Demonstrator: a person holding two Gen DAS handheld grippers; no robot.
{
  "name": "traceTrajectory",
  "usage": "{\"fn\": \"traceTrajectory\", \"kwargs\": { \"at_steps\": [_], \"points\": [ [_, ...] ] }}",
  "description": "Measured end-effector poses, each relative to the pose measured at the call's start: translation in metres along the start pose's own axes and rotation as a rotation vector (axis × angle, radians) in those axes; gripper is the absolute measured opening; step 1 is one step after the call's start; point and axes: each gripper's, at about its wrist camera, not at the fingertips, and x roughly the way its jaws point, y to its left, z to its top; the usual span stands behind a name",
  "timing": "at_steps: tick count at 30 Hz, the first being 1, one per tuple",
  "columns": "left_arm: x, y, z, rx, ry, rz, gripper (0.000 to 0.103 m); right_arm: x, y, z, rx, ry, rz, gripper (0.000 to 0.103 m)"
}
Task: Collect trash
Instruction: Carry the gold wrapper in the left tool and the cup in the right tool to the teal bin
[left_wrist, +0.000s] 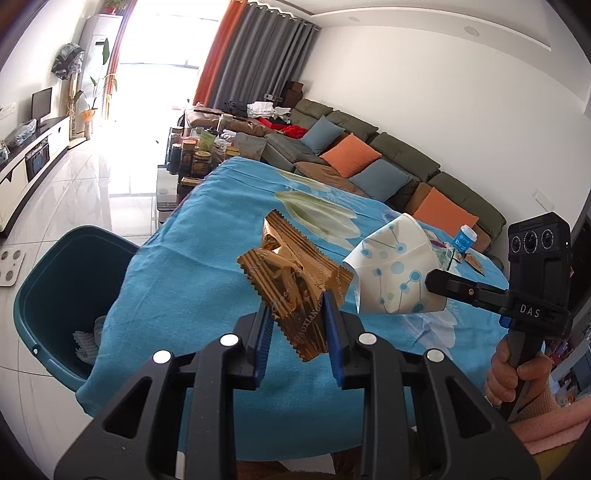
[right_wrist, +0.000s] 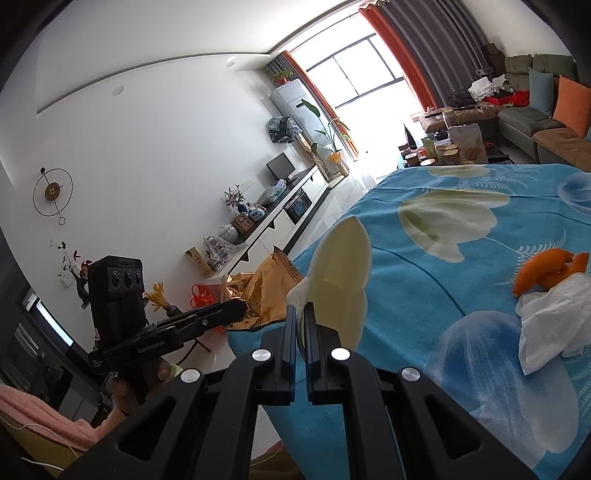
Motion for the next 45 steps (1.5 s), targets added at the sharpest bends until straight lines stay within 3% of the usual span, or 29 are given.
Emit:
{"fn": "traceTrajectory", "kwargs": {
  "at_steps": [45],
  "points": [
    [-0.054,0.047,-0.005,-0.104,-0.079,0.152,0.027,0.062,0.034,0.016,-0.059,0.096,0.112,0.003]
  ]
}}
